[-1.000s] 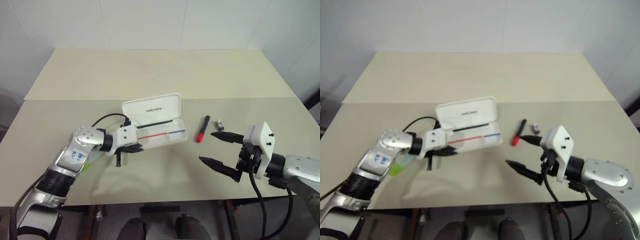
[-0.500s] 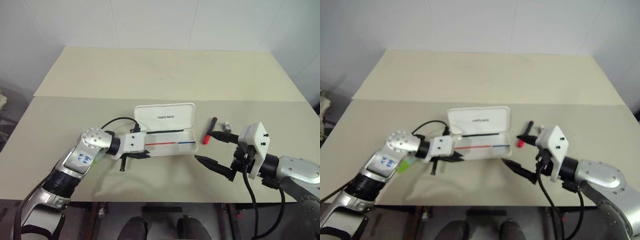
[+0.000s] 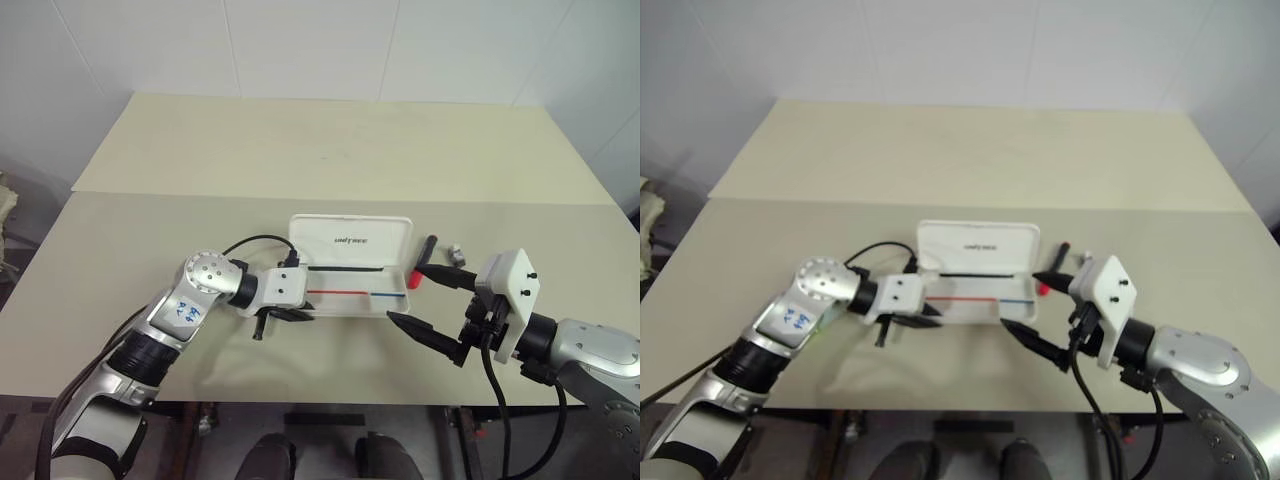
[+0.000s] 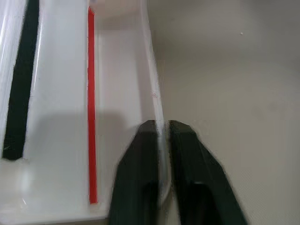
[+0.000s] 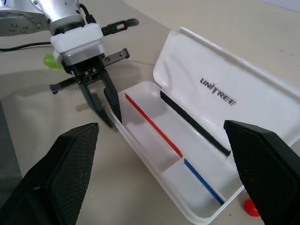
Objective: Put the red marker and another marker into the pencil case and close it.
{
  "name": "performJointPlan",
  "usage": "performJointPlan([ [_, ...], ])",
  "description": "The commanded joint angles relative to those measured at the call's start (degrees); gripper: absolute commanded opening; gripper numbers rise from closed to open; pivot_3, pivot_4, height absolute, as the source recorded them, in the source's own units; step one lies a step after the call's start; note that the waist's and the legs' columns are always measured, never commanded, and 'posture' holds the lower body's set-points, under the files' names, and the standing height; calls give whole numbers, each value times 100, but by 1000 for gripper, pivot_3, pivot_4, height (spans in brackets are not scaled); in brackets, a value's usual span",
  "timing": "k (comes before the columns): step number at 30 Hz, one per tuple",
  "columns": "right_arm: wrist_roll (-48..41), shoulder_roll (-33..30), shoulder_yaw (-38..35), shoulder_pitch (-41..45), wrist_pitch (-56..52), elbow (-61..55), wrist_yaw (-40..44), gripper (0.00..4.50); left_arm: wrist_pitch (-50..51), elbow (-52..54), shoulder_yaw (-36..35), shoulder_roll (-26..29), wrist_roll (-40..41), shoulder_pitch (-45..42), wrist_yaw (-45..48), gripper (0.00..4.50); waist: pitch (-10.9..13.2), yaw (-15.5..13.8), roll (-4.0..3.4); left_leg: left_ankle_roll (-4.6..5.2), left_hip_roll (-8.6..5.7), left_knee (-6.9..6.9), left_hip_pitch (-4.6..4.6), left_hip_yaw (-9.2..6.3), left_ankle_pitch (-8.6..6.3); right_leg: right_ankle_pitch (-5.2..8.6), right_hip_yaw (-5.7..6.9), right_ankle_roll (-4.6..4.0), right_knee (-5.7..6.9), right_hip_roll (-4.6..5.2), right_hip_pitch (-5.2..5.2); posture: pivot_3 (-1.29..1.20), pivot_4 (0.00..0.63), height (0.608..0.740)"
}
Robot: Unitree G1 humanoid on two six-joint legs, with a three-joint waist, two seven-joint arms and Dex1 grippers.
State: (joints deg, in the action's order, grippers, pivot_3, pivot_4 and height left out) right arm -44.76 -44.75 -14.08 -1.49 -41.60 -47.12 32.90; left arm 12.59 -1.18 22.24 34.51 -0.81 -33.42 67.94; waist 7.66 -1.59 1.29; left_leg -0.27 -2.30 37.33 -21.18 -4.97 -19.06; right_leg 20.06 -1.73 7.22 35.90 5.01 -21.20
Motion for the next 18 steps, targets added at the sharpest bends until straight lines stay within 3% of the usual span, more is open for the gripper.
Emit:
performJointPlan([
  [1,-107,5,-148,53,43,-163,-102,4500,64,89,20,-21,-55,-103,-12,1907,0,16,0,0,1,-2,0,0,0,0,0,0,0,-1,-1,0,150,740],
  [5,-103,25,-60,159,51,-106,-116,4500,298,233,-51,4,38,-78,-6,3273,0,23,0,-1,4,-5,1,-8,1,0,2,0,0,-8,-5,0,150,740],
  [12,-286,195,85,444,-58,1,-257,4500,778,698,-283,187,415,92,138,3273,1,23,-1,-3,5,-4,1,-17,1,0,0,0,0,-10,-6,0,150,740],
  [18,-1143,820,54,1043,-570,40,-1499,4500,813,883,-583,267,769,244,136,3273,2,31,-4,-5,4,-10,0,-34,3,0,1,0,0,-5,-8,0,150,740],
])
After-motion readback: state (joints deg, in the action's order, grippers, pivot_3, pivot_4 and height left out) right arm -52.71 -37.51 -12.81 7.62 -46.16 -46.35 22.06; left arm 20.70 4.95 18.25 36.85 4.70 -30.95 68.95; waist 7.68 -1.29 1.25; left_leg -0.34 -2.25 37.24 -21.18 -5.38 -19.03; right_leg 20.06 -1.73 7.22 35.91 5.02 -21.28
